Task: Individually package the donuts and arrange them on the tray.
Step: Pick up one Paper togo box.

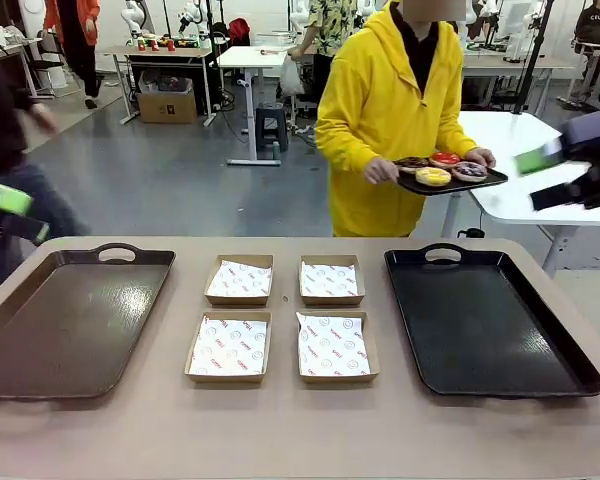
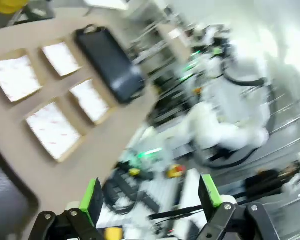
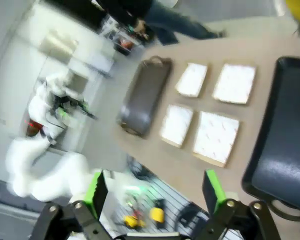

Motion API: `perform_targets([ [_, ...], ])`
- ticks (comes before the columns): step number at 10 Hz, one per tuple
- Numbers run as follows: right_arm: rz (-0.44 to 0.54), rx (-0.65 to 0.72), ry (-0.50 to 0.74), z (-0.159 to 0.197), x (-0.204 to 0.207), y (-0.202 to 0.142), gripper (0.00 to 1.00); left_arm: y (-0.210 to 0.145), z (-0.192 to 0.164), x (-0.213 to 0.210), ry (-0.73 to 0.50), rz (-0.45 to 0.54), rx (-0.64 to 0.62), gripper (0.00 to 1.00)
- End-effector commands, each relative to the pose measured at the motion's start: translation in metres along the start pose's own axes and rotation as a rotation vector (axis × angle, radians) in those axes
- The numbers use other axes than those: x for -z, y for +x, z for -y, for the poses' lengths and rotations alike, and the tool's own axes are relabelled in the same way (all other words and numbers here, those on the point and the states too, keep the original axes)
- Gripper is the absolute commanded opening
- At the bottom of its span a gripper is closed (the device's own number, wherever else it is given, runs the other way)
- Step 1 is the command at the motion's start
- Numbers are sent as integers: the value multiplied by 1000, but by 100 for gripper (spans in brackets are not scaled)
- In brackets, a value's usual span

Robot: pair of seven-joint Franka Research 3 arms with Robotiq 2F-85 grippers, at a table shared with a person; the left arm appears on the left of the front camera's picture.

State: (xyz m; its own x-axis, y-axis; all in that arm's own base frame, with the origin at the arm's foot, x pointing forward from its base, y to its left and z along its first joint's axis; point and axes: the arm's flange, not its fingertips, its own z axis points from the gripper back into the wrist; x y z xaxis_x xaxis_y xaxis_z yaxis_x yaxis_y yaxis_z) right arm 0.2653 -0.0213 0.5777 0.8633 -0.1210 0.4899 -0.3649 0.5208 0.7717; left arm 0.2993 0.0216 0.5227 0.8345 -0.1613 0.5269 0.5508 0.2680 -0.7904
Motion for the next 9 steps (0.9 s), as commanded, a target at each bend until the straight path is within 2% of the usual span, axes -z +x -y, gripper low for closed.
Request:
perform_targets([
  [1,168,228,140,56,-6,-68,100,2,-33,-19,-204,151,-289,100],
  [2,198,275,145,72,-21,-73,100,-2,-49,-29,-220,153,-354,100],
  [5,156,273,172,106,-52,-90,100,-17,-85,-59,-150,203,-468,100],
  [7,37,295,196,119,-63,-102,100,-27,-105,-78,-120,235,-533,100],
  [9,-20,330,185,133,-71,-112,100,-39,-122,-89,-101,266,-583,100],
])
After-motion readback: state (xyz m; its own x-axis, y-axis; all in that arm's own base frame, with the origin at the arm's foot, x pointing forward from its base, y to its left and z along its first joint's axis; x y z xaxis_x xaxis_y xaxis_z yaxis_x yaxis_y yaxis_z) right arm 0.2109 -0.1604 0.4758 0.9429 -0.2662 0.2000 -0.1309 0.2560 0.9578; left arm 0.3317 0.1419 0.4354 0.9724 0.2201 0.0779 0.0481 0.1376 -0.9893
